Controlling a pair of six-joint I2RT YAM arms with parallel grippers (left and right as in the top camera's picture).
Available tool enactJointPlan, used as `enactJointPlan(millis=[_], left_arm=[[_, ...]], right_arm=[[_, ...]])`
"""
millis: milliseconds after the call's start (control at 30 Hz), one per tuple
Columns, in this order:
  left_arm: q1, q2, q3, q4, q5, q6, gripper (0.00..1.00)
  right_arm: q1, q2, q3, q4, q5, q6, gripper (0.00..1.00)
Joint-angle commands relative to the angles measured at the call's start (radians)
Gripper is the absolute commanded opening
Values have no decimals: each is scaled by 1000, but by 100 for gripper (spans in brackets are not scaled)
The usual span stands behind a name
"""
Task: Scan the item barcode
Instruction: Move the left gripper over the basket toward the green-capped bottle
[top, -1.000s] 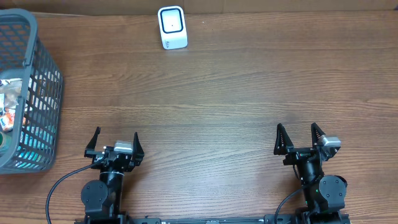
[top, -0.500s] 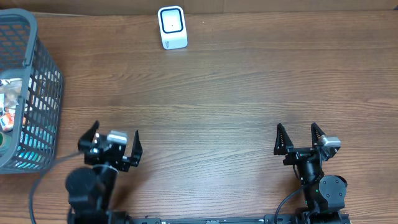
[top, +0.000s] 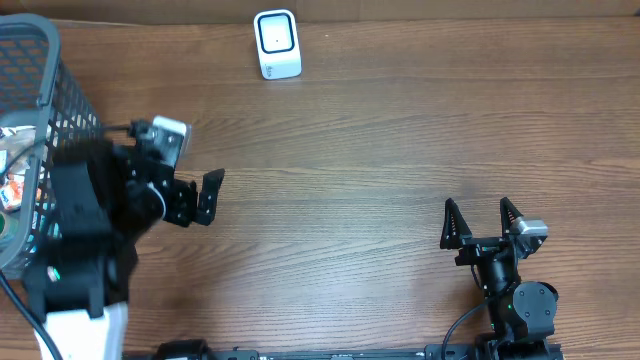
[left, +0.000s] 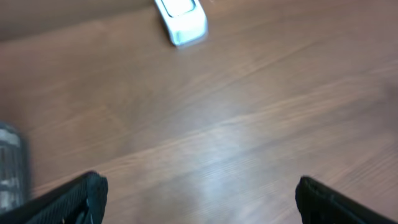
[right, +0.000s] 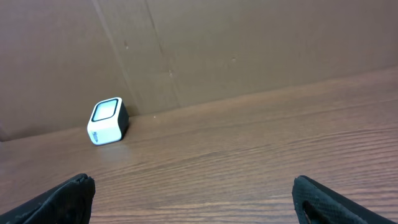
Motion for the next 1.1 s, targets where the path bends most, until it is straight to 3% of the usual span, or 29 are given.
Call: enactJointPlan(millis=[0,167,433,633,900,1067], left_arm=[[6,122,178,-126,159,-26,100],[6,218,261,-214,324,-34,100],[6,296,262,-221,338,-136,100],[10,356,349,-250,92,-412,100],[113,483,738,-447,-135,-523,100],[267,513,887,-460,-150,-597,100]], right_arm=[[3,-11,-10,6,3,-8,100],[3,-11,-10,6,3,-8,100],[3,-11,-10,6,2,-8,100],[3,-11,-10,6,3,-8,100],[3,-11,-10,6,3,-8,100],[3,-11,-10,6,3,-8,100]])
